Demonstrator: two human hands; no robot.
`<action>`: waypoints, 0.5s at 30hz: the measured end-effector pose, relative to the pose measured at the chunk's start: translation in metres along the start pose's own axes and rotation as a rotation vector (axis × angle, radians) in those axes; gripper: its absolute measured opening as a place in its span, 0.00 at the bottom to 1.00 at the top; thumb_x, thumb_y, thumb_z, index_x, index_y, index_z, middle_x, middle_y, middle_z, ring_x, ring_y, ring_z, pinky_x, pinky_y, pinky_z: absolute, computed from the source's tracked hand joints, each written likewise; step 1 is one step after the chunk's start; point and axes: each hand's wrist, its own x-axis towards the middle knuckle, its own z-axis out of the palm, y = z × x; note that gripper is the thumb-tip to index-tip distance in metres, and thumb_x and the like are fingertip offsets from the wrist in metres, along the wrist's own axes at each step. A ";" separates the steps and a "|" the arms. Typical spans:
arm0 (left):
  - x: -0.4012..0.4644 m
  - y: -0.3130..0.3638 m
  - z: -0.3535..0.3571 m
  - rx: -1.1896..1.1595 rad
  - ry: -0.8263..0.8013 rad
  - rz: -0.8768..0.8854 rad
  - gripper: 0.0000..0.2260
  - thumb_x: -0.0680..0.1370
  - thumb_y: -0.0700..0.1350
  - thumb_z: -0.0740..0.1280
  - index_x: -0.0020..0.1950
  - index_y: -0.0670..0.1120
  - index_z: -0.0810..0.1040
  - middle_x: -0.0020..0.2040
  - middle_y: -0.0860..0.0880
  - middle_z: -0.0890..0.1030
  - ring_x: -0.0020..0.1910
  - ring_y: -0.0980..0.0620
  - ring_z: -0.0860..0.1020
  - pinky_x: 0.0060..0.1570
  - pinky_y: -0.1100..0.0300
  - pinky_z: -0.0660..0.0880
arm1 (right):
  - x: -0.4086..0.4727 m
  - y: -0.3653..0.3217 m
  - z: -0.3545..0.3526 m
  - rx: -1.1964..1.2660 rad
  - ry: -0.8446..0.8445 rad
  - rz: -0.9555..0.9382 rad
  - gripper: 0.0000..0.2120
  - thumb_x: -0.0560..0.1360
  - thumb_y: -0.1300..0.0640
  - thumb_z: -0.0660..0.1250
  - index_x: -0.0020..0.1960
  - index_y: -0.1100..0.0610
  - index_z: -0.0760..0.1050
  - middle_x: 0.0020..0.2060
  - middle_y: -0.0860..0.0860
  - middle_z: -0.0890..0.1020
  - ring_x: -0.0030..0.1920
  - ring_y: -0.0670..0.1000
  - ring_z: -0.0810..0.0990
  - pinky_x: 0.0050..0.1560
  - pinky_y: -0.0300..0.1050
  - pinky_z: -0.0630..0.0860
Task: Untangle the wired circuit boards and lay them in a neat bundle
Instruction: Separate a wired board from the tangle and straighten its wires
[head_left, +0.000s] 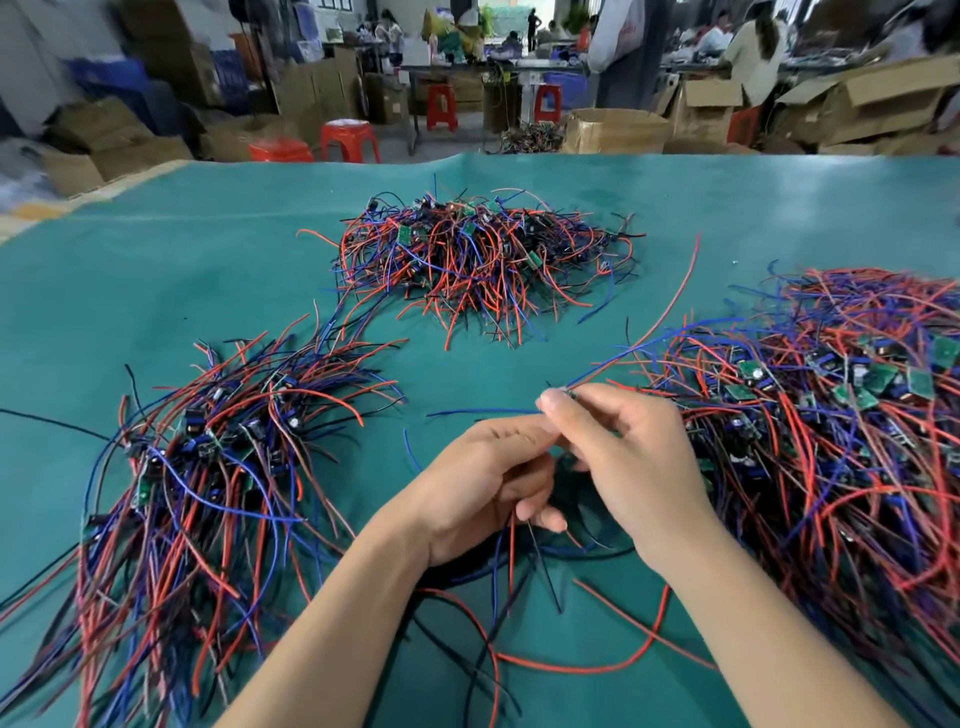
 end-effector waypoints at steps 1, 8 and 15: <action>0.000 0.000 0.000 -0.005 0.000 -0.004 0.18 0.84 0.46 0.57 0.62 0.31 0.73 0.23 0.53 0.60 0.24 0.55 0.61 0.37 0.58 0.78 | 0.001 0.001 -0.001 -0.024 -0.010 -0.012 0.18 0.78 0.48 0.68 0.36 0.61 0.76 0.26 0.43 0.69 0.31 0.46 0.67 0.35 0.47 0.66; 0.000 0.000 0.002 0.058 -0.032 0.014 0.15 0.84 0.47 0.57 0.50 0.38 0.78 0.23 0.51 0.58 0.24 0.53 0.61 0.35 0.59 0.75 | 0.012 0.006 -0.016 -0.117 0.222 -0.011 0.28 0.74 0.37 0.61 0.44 0.63 0.78 0.36 0.62 0.81 0.39 0.66 0.77 0.40 0.66 0.76; 0.001 -0.003 0.001 0.125 -0.058 0.021 0.15 0.85 0.45 0.57 0.48 0.39 0.78 0.23 0.51 0.60 0.24 0.53 0.62 0.36 0.59 0.75 | 0.026 0.012 -0.048 -0.111 0.593 0.012 0.15 0.75 0.38 0.61 0.40 0.46 0.79 0.30 0.47 0.80 0.32 0.52 0.78 0.42 0.67 0.78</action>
